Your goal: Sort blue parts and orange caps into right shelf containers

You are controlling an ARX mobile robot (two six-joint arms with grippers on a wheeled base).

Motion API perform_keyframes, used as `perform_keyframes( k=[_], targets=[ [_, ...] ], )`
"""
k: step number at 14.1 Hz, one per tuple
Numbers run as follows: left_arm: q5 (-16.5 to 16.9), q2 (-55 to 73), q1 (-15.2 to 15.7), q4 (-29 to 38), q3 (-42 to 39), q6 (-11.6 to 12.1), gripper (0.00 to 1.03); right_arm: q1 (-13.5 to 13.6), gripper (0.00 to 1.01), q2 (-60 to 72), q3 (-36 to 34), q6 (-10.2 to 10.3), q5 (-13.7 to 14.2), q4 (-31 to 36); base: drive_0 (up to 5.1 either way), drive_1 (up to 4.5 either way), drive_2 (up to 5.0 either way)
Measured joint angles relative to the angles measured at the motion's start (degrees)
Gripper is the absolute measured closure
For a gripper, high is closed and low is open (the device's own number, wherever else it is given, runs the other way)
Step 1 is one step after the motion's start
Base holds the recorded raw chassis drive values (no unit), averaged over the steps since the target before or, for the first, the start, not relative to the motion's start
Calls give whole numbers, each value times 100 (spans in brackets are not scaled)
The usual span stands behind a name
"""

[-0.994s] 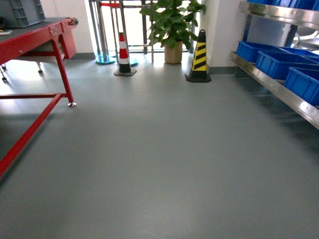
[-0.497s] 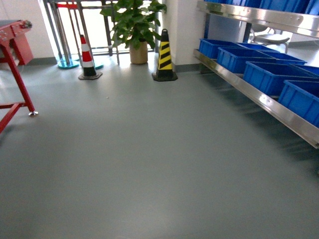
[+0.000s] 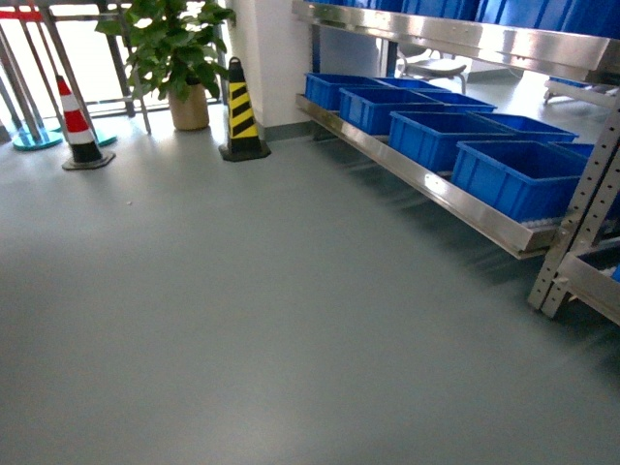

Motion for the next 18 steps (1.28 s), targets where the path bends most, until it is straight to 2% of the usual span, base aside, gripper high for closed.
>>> perform_keyframes(
  k=[18],
  targets=[
    [-9,0,0,2,0,0,59,0,57,-2,-2,0,0,0,-161,-161,-161]
  ],
)
